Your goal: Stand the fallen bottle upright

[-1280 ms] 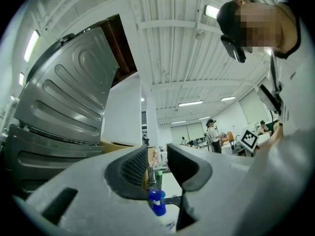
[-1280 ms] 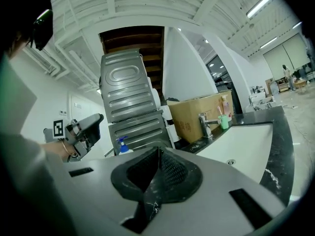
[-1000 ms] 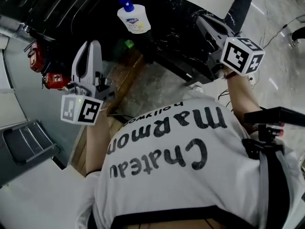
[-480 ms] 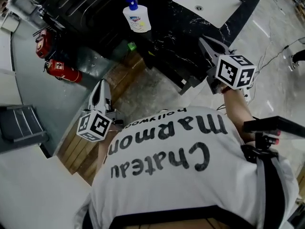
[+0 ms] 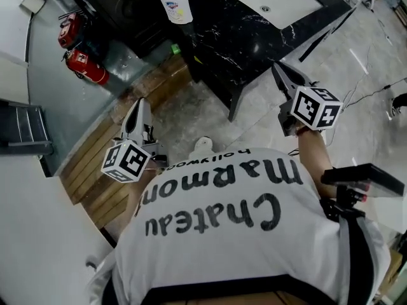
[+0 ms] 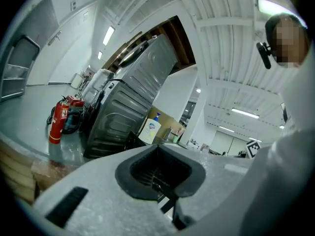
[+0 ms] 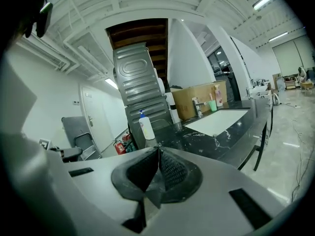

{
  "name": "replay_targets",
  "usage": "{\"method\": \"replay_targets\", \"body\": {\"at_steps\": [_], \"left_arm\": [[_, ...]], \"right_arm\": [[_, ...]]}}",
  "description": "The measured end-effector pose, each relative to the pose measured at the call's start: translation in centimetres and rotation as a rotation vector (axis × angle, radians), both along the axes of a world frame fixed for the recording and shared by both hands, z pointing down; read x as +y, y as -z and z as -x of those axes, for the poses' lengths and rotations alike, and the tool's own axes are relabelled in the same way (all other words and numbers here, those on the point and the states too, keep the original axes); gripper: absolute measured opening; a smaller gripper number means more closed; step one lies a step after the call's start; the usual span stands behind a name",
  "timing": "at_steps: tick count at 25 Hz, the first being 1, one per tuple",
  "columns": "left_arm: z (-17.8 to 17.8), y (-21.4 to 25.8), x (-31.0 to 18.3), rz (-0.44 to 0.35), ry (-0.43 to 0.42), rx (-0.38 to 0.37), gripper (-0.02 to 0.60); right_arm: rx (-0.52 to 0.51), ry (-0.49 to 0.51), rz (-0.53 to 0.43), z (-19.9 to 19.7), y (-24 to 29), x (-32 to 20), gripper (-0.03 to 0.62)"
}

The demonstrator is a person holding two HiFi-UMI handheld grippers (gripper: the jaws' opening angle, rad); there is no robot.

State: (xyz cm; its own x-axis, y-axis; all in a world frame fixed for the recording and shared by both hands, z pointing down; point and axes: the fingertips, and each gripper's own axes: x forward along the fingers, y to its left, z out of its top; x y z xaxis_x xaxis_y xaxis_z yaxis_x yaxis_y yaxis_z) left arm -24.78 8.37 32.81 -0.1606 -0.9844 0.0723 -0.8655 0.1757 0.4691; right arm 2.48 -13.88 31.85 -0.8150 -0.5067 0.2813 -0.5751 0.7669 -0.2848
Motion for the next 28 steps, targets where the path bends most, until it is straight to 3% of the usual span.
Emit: {"method": "replay_targets", "body": {"at_steps": [11,20,28], "left_arm": [[-8.9,-2.4,6.3,0.034,0.023,0.023,0.015],[-11.5,-2.4,6.9,0.03,-0.003,0.005,0.017],[-11.4,-1.5,7.0,-0.01,0.02,0.0,0.015]], "right_arm": [[0.02,0.052,0.038,-6.8,-2.7,5.6,0.015],[0.053,0.074,0.067,-8.1,-4.4,7.0,0.015],[0.035,0.101,0.041,-7.6,-3.6,6.9,0.015]]}}
